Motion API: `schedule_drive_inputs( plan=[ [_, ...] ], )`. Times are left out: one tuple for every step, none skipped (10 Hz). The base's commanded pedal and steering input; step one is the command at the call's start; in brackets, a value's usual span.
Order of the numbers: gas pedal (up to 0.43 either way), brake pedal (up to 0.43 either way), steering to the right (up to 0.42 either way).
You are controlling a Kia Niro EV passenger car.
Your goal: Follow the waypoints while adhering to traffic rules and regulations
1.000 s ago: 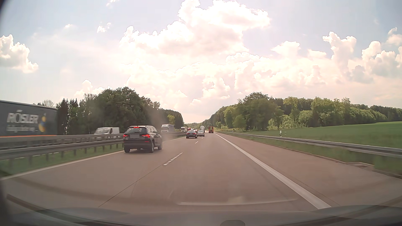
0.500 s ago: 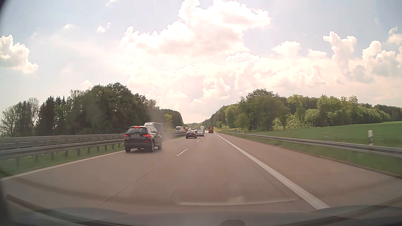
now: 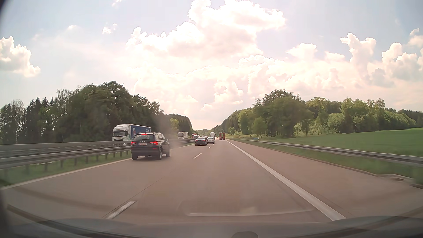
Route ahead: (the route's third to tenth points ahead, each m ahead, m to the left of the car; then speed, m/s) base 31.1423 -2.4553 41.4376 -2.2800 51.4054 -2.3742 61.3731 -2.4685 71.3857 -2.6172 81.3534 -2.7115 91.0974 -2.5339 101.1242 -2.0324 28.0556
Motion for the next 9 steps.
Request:
schedule_drive_inputs(
  plan=[
    [0.189, 0.000, -0.004],
    [0.189, 0.000, -0.004],
    [0.189, 0.000, -0.004],
    [0.189, 0.000, -0.005],
    [0.189, 0.000, -0.005],
    [0.189, 0.000, -0.005],
    [0.189, 0.000, -0.005],
    [0.209, 0.000, -0.004],
    [0.228, 0.000, -0.004]
  ],
)
